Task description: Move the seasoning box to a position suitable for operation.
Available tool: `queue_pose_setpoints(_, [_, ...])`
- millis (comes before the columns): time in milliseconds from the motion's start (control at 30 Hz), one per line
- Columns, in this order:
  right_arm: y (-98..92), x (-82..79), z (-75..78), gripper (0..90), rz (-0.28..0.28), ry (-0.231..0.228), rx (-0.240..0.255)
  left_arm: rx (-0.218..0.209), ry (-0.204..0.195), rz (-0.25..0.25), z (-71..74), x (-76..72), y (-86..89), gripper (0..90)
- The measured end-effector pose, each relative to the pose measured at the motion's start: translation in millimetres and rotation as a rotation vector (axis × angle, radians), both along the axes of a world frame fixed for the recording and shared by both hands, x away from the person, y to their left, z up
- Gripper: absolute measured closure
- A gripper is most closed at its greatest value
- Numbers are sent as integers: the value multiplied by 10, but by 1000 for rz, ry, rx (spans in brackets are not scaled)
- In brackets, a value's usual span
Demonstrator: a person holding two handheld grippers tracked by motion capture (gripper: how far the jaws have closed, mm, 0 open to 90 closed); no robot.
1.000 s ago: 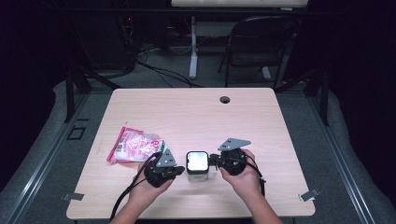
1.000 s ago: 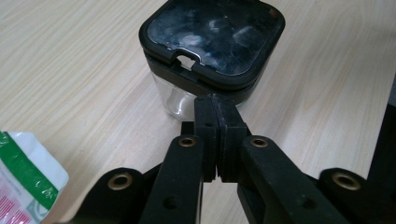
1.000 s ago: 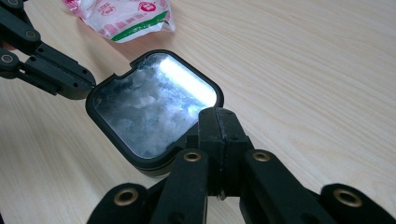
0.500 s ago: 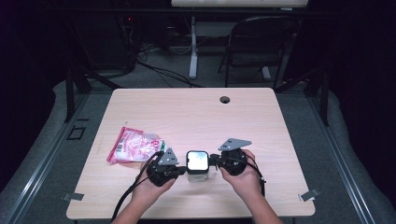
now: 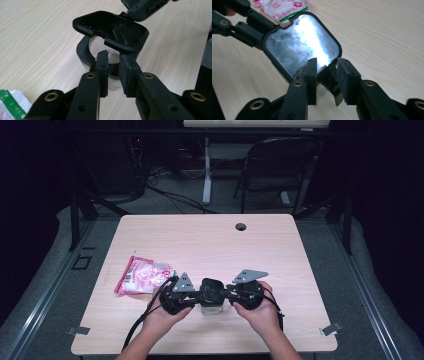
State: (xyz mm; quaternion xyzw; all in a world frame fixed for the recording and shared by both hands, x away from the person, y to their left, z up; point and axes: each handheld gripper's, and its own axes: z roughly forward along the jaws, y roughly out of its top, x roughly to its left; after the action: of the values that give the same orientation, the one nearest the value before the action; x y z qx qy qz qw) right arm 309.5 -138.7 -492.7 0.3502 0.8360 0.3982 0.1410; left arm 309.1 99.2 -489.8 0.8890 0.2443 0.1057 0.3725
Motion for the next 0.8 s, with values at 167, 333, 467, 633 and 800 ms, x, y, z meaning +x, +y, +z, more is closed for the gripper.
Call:
queue_pose_setpoints(167, [32, -82, 89, 623, 39, -9, 16, 9, -17, -3, 64, 15, -35, 723])
queue_pose_setpoints(333, [151, -217, 186, 568, 101, -42, -24, 19, -36, 2, 133, 41, -86, 692])
queue_pose_setpoints(467, [212, -267, 212, 545, 113, -69, -44, 26, -51, 0, 186, 55, -128, 673])
queue_pose_setpoints(633, [299, -285, 163, 532, 95, -112, -102, 31, -65, -5, 231, 71, -175, 657])
queue_pose_setpoints(800, [315, -272, 115, 569, 77, -123, -112, 31, -72, 9, 204, 110, -186, 637])
